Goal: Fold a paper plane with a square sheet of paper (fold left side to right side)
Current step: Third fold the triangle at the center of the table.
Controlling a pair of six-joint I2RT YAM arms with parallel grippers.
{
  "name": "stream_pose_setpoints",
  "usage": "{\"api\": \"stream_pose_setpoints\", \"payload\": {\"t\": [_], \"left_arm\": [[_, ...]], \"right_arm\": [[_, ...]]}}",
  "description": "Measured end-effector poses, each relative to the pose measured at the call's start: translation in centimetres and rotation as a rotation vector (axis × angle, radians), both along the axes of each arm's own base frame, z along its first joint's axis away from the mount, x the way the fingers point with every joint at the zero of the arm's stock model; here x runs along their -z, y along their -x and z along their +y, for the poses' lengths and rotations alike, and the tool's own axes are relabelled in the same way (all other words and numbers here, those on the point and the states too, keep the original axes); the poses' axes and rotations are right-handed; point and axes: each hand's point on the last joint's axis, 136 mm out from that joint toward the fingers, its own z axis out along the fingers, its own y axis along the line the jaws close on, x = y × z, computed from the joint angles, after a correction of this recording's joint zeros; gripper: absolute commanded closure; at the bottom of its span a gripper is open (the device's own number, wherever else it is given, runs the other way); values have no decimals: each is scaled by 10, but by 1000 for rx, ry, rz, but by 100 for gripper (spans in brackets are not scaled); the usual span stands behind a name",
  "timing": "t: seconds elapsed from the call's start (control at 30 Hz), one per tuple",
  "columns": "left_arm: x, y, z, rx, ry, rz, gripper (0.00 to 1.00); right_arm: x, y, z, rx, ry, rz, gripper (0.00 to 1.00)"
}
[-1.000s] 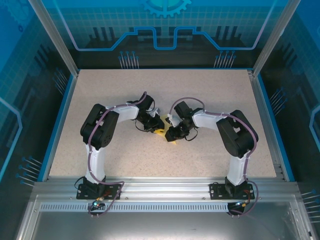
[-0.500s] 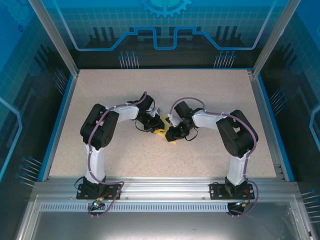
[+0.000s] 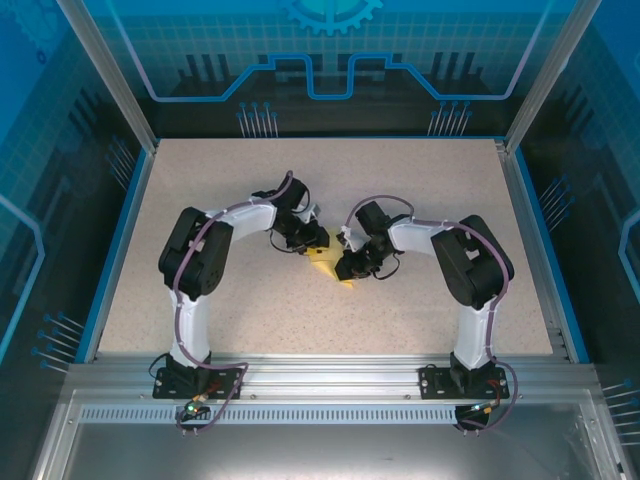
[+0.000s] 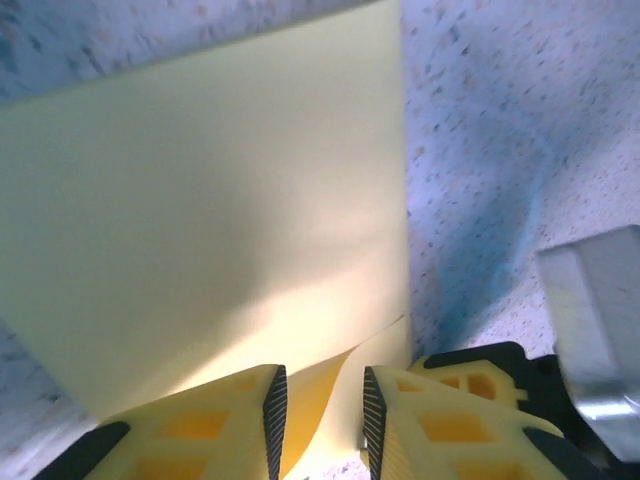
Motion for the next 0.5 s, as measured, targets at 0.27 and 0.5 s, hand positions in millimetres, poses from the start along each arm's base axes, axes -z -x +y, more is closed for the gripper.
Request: {"api": "stream_pose_setpoints", "payload": {"t": [0.27,0.5], "left_arm": [[-47,14,5,4,30,-105,76],[-23,55,-15,82,34,-48,79]], "right_arm": [[2,-1,-2,14,0,13,88],[2,-1,-2,16,0,15,91]]}}
